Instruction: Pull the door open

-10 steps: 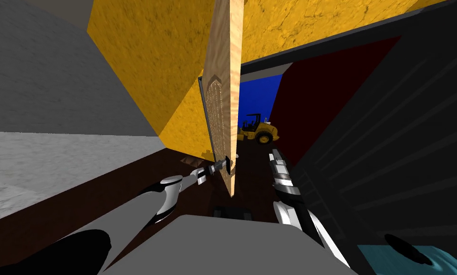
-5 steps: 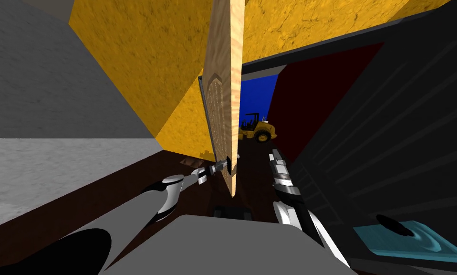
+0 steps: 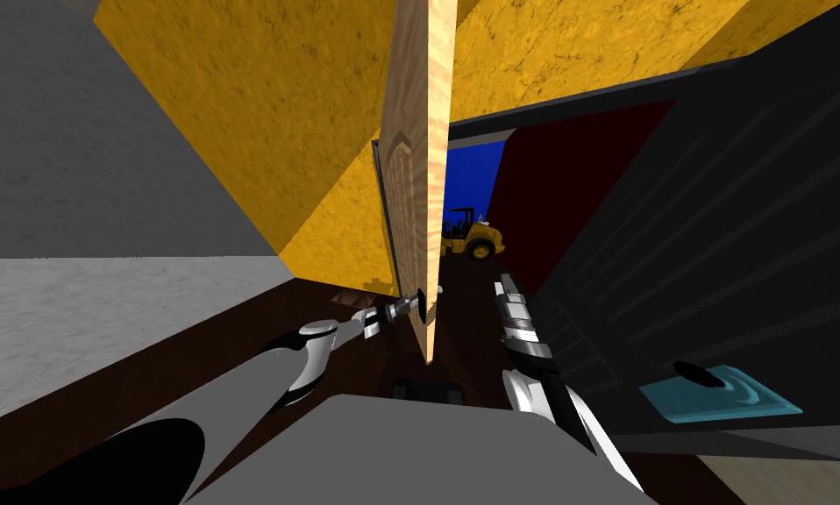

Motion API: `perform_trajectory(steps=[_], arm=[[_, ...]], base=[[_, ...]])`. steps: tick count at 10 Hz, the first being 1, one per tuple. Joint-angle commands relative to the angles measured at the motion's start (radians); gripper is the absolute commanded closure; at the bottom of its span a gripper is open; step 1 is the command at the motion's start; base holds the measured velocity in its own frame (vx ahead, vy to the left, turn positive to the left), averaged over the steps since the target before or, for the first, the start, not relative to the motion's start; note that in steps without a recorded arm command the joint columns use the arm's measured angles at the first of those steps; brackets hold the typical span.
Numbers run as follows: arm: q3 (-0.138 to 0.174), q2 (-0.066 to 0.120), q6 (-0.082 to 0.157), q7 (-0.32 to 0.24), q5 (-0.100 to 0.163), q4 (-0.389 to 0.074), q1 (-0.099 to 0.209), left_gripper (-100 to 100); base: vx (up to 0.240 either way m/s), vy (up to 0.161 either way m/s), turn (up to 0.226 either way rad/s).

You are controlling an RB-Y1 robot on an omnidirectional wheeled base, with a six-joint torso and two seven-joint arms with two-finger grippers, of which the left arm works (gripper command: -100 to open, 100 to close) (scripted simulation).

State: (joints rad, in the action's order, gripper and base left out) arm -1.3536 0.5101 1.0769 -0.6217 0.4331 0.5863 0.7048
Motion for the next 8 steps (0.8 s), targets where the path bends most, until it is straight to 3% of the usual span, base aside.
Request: perform_trajectory(steps=[1,4,6,8], arm=[[-0.016,-0.002,0.015,-0.004,0.000,-0.001,0.003,100],[-0.040,-0.001,0.033,-0.009,0.001,0.000,0.010,100],[-0.043,-0.011,0.040,-0.014,-0.002,-0.019,0.011,100],[-0.047,-0.015,0.045,-0.017,-0.002,-0.026,0.014,100]], base=[[-0.036,0.201,-0.072],[-0.029,0.202,-0.088],[-0.024,0.109,-0.070],[-0.059,0.203,-0.140]])
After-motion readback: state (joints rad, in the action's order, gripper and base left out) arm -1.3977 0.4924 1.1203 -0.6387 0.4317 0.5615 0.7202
